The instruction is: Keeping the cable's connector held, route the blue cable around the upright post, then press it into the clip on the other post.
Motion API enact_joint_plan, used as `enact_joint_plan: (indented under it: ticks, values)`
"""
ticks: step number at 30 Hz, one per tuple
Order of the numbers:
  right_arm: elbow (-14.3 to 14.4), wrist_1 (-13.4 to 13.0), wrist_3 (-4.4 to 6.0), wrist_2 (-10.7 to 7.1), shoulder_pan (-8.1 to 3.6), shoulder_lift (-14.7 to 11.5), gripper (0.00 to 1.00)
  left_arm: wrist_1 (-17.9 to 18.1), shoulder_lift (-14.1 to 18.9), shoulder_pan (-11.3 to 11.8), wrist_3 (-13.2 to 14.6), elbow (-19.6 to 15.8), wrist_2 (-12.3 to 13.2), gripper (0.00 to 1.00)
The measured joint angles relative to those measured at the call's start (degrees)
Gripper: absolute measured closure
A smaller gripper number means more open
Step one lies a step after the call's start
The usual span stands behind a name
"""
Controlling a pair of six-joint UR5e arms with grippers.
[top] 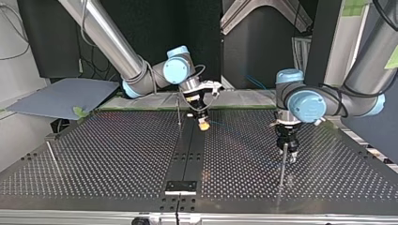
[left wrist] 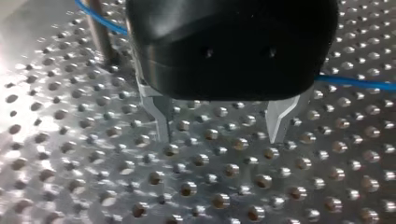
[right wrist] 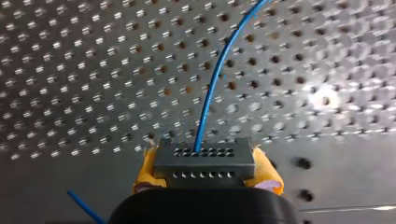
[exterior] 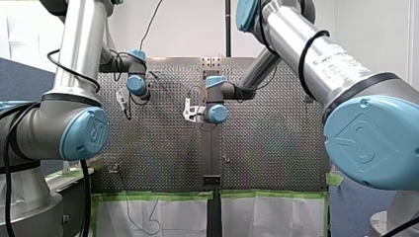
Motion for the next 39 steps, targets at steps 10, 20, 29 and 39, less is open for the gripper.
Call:
enact_joint_plan:
  ticks: [10, 20, 29, 39]
  values:
    - [1.4, -0.3, 0.07, 1.2, -0.3, 2.9, 1.0, -0.1, -3.3, -0.3, -0.1, 0.7, 2.8, 0.01]
    - [1.7, -0.5, 0.06, 1.38, -0.87, 6.1, 1.0, 0.0, -3.6, -0.3, -0.4, 1.2, 3.3, 0.01]
    - [1.9, -0.5, -0.04, 1.86, -0.77, 8.7, 1.0, 0.1, -3.6, -0.3, -0.5, 1.2, 3.4, 0.01]
    - [2.2, -2.9, 0.11, 2.54, -0.97, 13.1, 1.0, 0.1, -3.6, -0.3, -0.5, 1.2, 3.3, 0.01]
